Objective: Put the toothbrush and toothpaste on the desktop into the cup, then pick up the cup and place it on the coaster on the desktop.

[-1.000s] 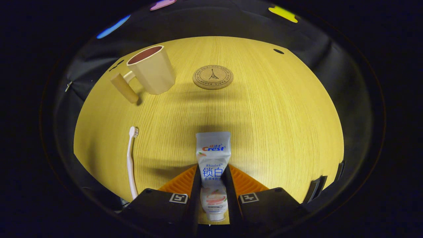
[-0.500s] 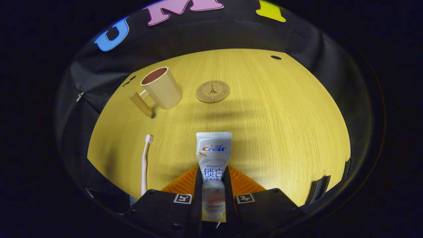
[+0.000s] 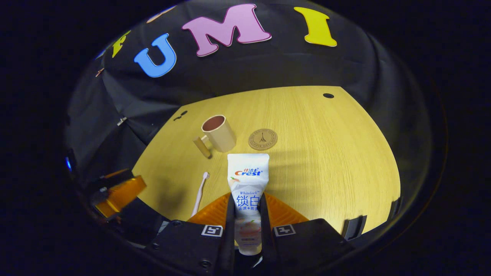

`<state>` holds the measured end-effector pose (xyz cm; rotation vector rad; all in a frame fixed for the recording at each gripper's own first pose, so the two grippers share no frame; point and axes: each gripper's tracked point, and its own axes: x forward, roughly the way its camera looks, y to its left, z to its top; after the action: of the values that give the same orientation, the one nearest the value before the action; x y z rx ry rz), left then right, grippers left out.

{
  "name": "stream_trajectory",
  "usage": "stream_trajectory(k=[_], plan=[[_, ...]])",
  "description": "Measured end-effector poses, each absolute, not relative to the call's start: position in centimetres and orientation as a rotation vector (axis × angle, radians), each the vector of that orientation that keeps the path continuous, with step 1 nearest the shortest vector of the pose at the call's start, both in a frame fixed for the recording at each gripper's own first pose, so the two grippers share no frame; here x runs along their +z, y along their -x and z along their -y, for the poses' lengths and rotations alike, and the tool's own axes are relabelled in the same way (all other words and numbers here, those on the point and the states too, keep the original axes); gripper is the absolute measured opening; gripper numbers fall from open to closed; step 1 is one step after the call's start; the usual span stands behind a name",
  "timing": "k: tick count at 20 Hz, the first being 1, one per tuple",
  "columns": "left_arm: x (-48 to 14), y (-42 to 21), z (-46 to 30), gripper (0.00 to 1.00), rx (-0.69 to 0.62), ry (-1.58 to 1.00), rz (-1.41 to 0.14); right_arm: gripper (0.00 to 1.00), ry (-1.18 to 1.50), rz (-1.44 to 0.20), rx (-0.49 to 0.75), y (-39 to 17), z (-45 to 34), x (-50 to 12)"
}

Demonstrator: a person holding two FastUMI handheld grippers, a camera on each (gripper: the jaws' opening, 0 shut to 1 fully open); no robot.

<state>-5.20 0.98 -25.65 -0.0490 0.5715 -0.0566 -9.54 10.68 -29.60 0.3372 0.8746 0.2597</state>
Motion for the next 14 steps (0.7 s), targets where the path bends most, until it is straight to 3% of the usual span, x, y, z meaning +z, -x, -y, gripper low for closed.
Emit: stream_trajectory(k=[14], plan=[[-37.9,0.9,0.5,0.95,-0.041,-0.059,-0.824,0.33,-0.434,-0.745,0.256,8.6,-4.9,-21.1]])
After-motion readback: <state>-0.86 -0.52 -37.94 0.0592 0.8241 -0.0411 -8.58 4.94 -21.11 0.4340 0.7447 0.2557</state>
